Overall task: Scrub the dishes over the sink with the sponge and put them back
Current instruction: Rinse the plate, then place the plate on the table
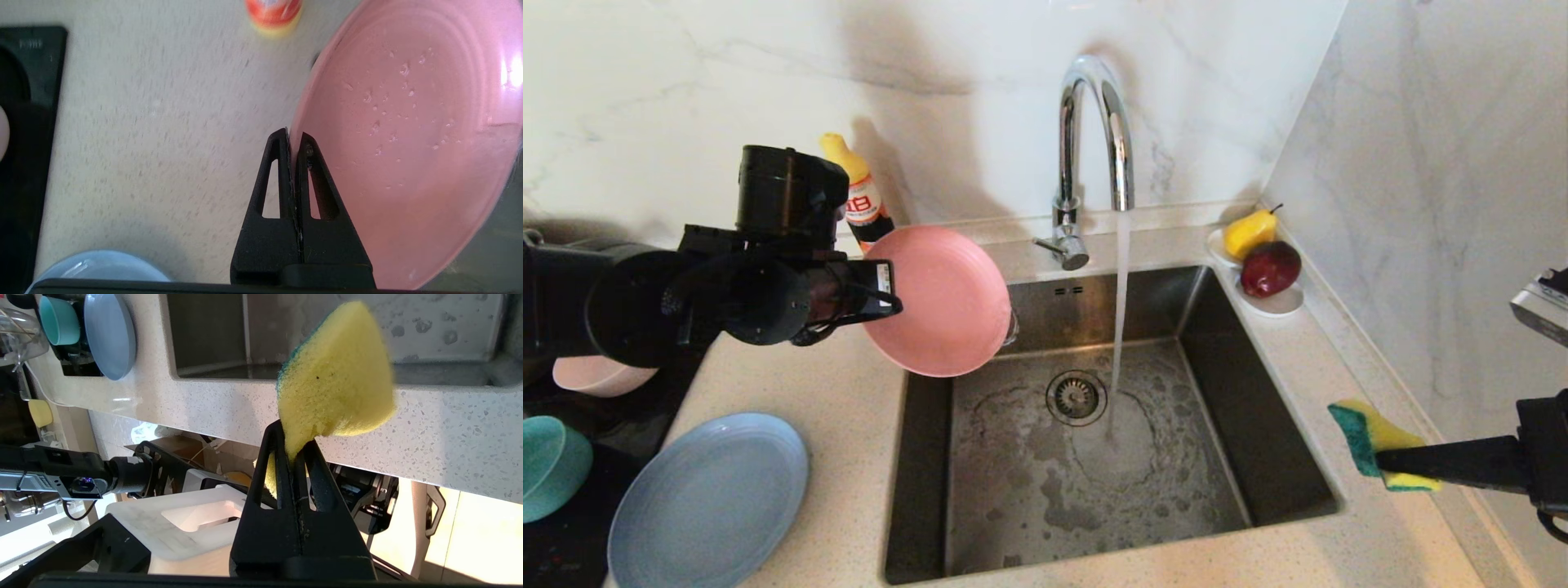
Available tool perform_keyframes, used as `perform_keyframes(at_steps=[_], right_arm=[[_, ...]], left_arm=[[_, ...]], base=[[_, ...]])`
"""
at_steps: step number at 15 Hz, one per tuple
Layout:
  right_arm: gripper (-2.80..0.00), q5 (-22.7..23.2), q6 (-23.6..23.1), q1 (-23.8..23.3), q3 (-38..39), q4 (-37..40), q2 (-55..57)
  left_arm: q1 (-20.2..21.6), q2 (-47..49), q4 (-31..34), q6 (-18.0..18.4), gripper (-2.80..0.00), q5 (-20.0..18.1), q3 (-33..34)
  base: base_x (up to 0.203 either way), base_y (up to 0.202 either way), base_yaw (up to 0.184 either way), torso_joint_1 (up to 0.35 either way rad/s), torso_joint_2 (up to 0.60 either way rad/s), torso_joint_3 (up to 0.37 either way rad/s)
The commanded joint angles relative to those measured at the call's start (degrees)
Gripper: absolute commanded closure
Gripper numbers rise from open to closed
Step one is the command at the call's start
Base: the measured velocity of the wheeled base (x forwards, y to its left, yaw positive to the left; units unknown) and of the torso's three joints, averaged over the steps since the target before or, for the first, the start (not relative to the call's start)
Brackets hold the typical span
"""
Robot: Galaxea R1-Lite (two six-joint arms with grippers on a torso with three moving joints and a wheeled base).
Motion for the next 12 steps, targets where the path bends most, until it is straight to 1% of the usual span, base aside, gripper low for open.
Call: perform_keyframes(at_steps=[1, 5, 7, 8, 9, 11, 12], right_arm=[[0.00, 0.2, 0.2, 0.0, 0.3, 0.2, 0.3], [0.00, 0.7, 0.2, 0.0, 0.2, 0.2, 0.2], [0.00, 0.7, 0.3, 0.0, 0.9, 0.2, 0.0], [0.00, 0.7, 0.2, 0.0, 1.1, 0.1, 0.0], [0.00, 0.8, 0.2, 0.0, 1.2, 0.2, 0.0], [0.00, 0.8, 0.0, 0.0, 1.6, 0.1, 0.2], [0.00, 0.8, 0.0, 0.0, 1.6, 0.1, 0.5]], left_arm=[[0.9, 1.2, -0.2, -0.3, 0.00, 0.2, 1.0], [1.1, 0.4, -0.1, -1.4, 0.00, -0.9, 0.2], [2.6, -0.4, 1.3, -4.8, 0.00, -4.2, 0.2], [3.8, -1.0, 3.2, -6.3, 0.00, -6.3, 0.1], [5.9, -1.9, 5.9, -8.3, 0.00, -9.5, -0.2], [11.6, -3.9, 13.3, -11.8, 0.00, -17.2, -2.1], [15.0, -4.9, 16.4, -12.9, 0.00, -20.4, -3.3]], base=[[0.000, 0.000, 0.000, 0.000, 0.00, 0.000], [0.000, 0.000, 0.000, 0.000, 0.00, 0.000], [0.000, 0.000, 0.000, 0.000, 0.00, 0.000], [0.000, 0.000, 0.000, 0.000, 0.00, 0.000], [0.000, 0.000, 0.000, 0.000, 0.00, 0.000], [0.000, 0.000, 0.000, 0.000, 0.00, 0.000], [0.000, 0.000, 0.000, 0.000, 0.00, 0.000]])
